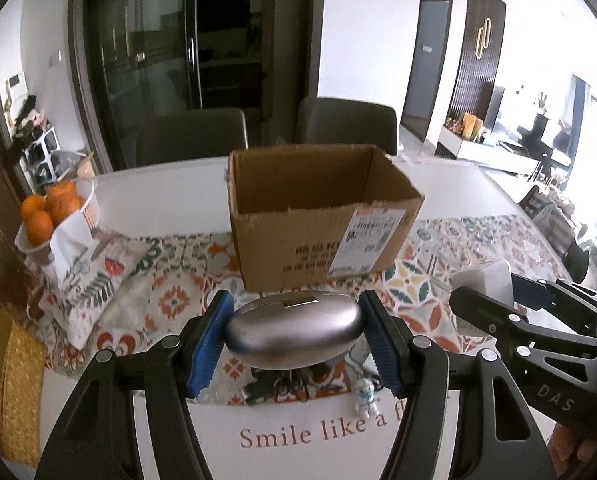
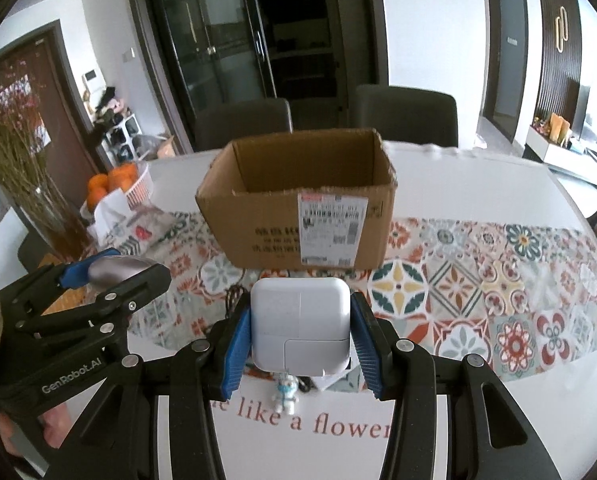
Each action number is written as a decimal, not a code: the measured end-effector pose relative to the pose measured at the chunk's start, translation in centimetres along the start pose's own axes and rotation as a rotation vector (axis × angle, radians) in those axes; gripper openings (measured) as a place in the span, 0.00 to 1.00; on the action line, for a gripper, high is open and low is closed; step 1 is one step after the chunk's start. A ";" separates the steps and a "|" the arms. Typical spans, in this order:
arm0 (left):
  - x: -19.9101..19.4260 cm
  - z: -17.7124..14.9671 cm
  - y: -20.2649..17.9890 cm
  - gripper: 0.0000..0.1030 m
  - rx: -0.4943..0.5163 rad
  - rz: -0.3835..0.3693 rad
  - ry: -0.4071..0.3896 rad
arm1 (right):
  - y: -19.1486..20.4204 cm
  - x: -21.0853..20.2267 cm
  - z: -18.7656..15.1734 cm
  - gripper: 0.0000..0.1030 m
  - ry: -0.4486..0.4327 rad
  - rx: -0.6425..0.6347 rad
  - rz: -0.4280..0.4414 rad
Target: Organize rigid objects
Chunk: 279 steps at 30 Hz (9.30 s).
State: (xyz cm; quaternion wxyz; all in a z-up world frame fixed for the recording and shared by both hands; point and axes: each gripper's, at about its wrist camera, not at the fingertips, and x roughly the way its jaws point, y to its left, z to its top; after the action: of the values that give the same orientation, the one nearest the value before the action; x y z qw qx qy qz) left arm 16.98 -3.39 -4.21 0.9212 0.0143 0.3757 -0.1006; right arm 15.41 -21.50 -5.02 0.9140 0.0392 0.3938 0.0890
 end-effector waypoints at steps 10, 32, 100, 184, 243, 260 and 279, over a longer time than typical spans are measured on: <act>-0.4 3.1 0.1 0.62 0.025 -0.009 -0.061 | 0.0 -0.6 2.8 0.46 -0.067 -0.008 -0.003; 2.3 9.0 1.1 0.62 0.053 -0.003 -0.092 | -0.5 2.0 8.8 0.46 -0.123 -0.032 0.011; 6.4 9.8 2.1 0.99 0.029 0.192 0.050 | -2.6 7.7 11.1 0.79 0.037 -0.060 -0.102; 10.7 -9.1 1.1 0.99 -0.112 0.270 0.412 | -3.0 16.7 -6.1 0.91 0.377 -0.141 0.025; 12.1 -9.5 -6.4 0.69 -0.018 0.044 0.464 | -10.0 10.4 -8.8 0.86 0.257 -0.020 -0.049; 15.2 -9.8 -7.2 0.42 -0.057 -0.011 0.523 | -11.0 10.9 -9.0 0.86 0.261 0.009 -0.043; 13.7 -9.6 -6.3 0.26 -0.083 -0.070 0.450 | -9.8 9.8 -8.6 0.86 0.244 0.014 -0.041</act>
State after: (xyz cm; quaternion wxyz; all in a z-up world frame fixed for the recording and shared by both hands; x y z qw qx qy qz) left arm 18.67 -10.93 -20.33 0.8099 -0.0145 0.5757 -0.1112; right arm 17.10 -29.23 -19.29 0.8606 0.0265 0.5036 0.0717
